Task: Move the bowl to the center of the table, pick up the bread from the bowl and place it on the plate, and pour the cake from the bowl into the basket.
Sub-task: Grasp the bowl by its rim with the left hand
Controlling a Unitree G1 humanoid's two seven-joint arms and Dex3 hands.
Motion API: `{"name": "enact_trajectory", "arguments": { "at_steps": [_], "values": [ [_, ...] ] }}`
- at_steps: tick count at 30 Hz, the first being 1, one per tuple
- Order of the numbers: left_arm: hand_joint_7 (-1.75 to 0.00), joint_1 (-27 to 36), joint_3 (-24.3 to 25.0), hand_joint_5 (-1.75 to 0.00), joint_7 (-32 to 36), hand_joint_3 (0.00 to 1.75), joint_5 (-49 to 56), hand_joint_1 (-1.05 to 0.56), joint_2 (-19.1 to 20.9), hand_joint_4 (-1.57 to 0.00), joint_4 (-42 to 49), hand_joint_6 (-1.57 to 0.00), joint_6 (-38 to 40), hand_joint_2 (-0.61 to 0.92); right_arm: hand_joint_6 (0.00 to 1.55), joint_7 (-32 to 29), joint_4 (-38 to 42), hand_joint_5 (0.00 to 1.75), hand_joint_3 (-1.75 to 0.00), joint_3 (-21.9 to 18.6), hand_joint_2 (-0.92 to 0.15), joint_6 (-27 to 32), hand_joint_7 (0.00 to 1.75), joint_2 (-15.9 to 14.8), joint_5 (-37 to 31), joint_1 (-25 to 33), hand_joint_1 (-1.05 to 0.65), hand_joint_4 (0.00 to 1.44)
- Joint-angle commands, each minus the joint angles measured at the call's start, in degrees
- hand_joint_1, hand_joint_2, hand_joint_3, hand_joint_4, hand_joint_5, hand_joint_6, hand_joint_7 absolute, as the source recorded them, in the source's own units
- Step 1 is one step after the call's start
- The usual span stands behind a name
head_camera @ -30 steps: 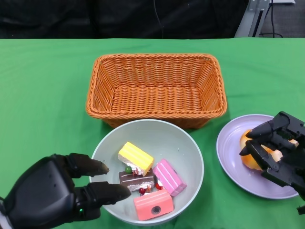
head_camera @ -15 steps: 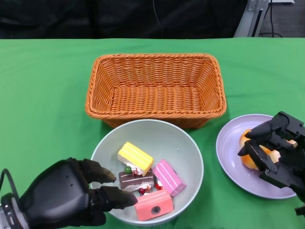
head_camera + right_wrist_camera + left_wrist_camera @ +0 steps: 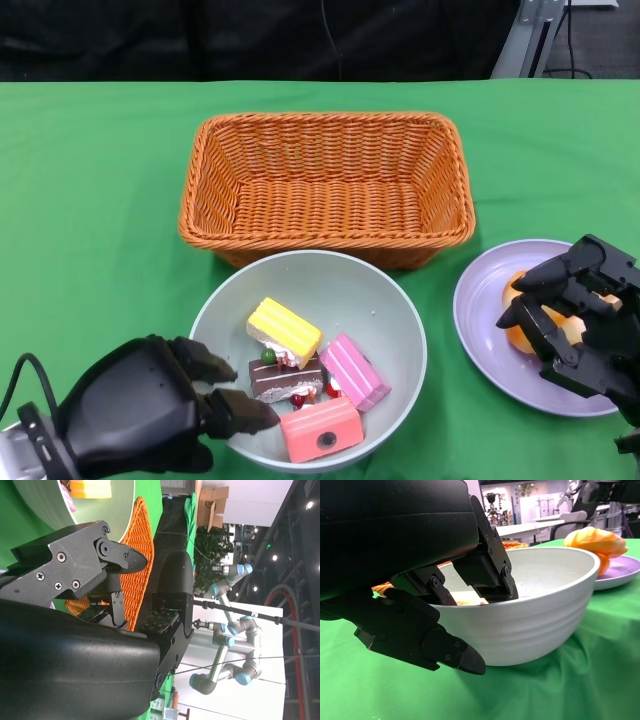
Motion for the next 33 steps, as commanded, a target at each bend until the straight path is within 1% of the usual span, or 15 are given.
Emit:
{"name": "enact_trajectory", "arguments": {
  "at_steps": [1, 9, 12, 17, 22, 29, 31, 33],
  "values": [
    [0.00, -1.2, -1.2, 0.00, -0.4, 0.00, 0.5, -0.39, -0.5, -0.86, 2.1, -0.82, 2.1, 0.77, 0.69, 0.0, -1.3, 1.41, -0.80, -0.2, -0.64, 0.5, 1.15, -0.3, 0.5, 0.7, 0.01, 0.68],
    [0.00, -4.2, -4.4, 0.00, 2.6, 0.00, 0.8, -0.37, -2.8, -0.85, 7.3, -0.81, 3.3, 0.78, 0.68, 0.9, -1.4, 1.40, -0.80, 0.1, -0.64, 0.5, 1.15, -0.3, 1.5, 0.7, -0.01, 0.67],
    [0.00, -5.4, -5.6, 0.00, 3.1, 0.01, 0.8, -0.35, -3.7, -0.86, 9.5, -0.81, 4.4, 0.81, 0.68, 1.4, -1.0, 1.41, -0.78, -0.1, -0.65, 0.6, 1.14, -0.3, 2.0, 0.5, -0.02, 0.67],
    [0.00, -8.0, -8.5, 0.00, 2.9, 0.00, 2.1, -0.36, -4.6, -0.85, 14.0, -0.82, 6.7, 0.79, 0.68, 1.0, -1.9, 1.40, -0.71, -0.3, -0.69, 1.2, 1.13, 0.2, 2.4, 0.8, -0.03, 0.67],
    [0.00, -9.5, -10.9, 0.00, 2.2, 0.01, 2.0, -0.36, -4.4, -0.84, 17.5, -0.82, 7.2, 0.82, 0.67, 1.6, -1.9, 1.44, -0.74, -0.4, -0.67, 1.2, 1.15, -0.1, 2.9, 0.7, -0.02, 0.65],
    [0.00, -10.1, -12.7, 0.00, 3.9, 0.01, 2.0, -0.39, -4.1, -0.85, 19.4, -0.83, 7.4, 0.84, 0.67, 1.9, -1.7, 1.44, -0.75, -0.6, -0.67, 1.7, 1.14, -0.1, 3.8, 0.6, -0.01, 0.65],
    [-0.01, -10.6, -13.1, -0.01, 7.1, 0.01, 2.0, -0.37, -4.3, -0.87, 20.5, -0.85, 5.8, 0.84, 0.67, 2.2, -1.5, 1.44, -0.75, -0.6, -0.67, 1.6, 1.14, -0.1, 4.0, 0.5, -0.01, 0.65],
    [-0.04, -11.3, -13.8, -0.04, 12.3, 0.01, 2.3, -0.32, -4.6, -0.93, 22.3, -0.92, 3.3, 0.84, 0.66, 2.2, -1.2, 1.44, -0.75, -0.6, -0.67, 1.2, 1.14, -0.1, 3.7, 0.4, -0.01, 0.64]
  ]
}}
